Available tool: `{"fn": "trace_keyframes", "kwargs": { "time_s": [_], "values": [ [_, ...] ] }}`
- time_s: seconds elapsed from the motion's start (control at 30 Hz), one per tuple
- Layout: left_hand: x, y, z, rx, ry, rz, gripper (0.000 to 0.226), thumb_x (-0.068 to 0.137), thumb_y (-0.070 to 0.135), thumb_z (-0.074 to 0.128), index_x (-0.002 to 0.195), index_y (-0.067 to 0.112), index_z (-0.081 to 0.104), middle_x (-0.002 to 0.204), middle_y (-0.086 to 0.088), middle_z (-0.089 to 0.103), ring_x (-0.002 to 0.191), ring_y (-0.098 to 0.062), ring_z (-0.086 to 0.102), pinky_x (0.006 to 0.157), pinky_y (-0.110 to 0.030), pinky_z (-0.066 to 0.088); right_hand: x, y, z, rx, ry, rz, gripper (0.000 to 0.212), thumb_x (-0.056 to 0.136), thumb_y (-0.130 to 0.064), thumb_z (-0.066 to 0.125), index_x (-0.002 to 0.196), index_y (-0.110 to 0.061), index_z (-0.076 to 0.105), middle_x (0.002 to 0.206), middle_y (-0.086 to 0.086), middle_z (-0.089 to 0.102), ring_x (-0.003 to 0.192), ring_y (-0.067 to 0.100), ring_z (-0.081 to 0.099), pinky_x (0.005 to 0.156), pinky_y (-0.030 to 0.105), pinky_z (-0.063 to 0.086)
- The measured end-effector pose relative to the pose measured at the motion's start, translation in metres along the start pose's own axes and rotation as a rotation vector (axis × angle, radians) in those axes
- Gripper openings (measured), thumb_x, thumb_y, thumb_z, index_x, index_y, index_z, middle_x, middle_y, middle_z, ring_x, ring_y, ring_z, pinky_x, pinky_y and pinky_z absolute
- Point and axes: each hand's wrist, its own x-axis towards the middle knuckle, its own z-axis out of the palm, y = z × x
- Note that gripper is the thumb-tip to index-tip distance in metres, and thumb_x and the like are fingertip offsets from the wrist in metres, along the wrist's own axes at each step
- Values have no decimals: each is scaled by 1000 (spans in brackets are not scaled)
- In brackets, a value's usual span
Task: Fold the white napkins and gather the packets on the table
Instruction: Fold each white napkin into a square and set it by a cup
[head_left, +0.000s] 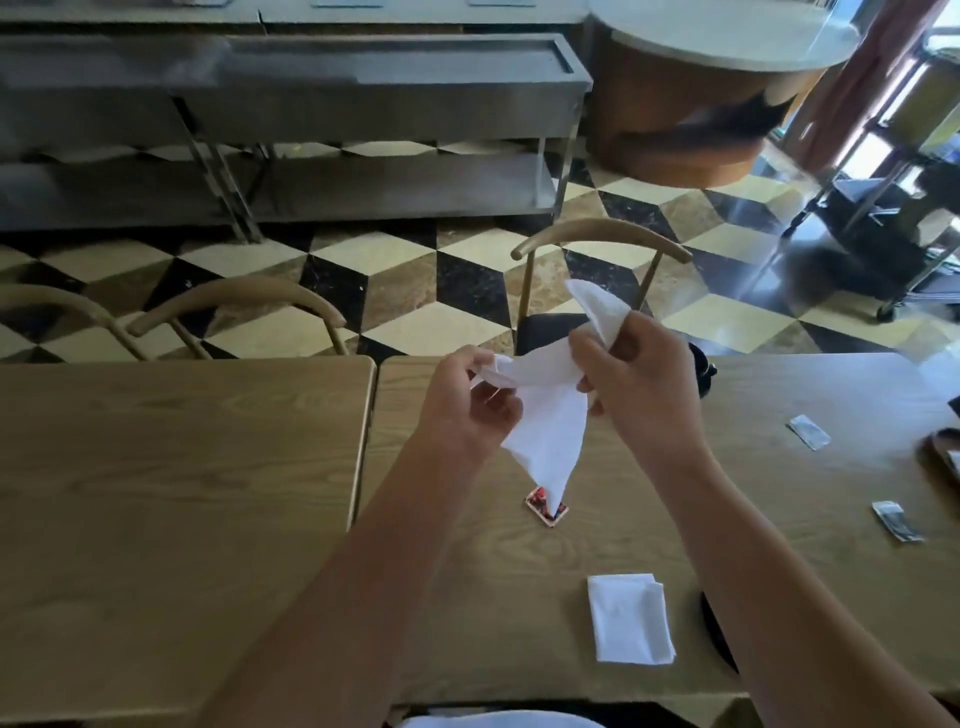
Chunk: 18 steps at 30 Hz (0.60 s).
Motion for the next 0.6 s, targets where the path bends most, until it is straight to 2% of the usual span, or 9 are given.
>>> {"fn": "trace_keyframes", "kwargs": {
  "time_s": [0.07,0.13,0.23,0.33,0.43,0.5,0.57,0.6],
  "values": [
    [-5,18,-15,12,12,42,13,81,13,52,70,8,51,63,-7,49,50,-18,47,46,-26,36,-8,3,8,33,64,33,23,83,-18,62,77,3,55,63,14,67,49,8,66,37,23,47],
    [-10,35,-30,-62,-4,53,23,85,17,44,65,8,50,59,-7,47,47,-19,45,47,-25,33,-10,9,13,124,79,152,21,84,-17,58,84,3,58,67,10,72,51,11,66,40,26,49],
    [-10,49,-49,-37,14,92,40,95,28,36,64,8,51,58,-6,47,45,-19,44,47,-26,32,-8,28,22,279,63,389,18,89,-22,52,86,-9,64,63,2,72,46,10,60,40,27,47],
    [-4,55,-61,167,160,230,42,99,40,40,81,6,56,58,-7,57,52,-19,52,46,-26,40,-7,56,35,378,80,647,29,98,-31,45,82,-13,62,63,1,72,42,9,59,42,24,46],
    [9,65,-69,416,308,336,34,100,39,43,105,10,60,84,-11,68,74,-23,67,61,-34,56,2,84,47,443,100,794,29,102,-32,44,84,-13,57,59,0,71,44,11,59,41,21,47],
    [23,78,-67,420,291,294,37,103,34,41,125,7,53,100,-16,65,80,-30,71,75,-43,62,17,95,56,435,72,804,28,105,-33,41,90,-14,57,69,1,74,58,13,66,44,23,51],
    [33,96,-58,322,213,210,40,105,30,41,142,13,40,112,-20,57,91,-44,69,87,-55,58,37,97,65,454,46,791,28,107,-31,38,97,-13,56,89,7,72,79,18,70,51,29,56],
    [38,104,-51,273,179,199,39,106,29,41,143,17,38,114,-20,53,97,-49,66,90,-59,55,49,94,69,470,37,786,28,108,-32,37,99,-12,55,96,9,70,86,21,71,55,32,58]
  ]
}}
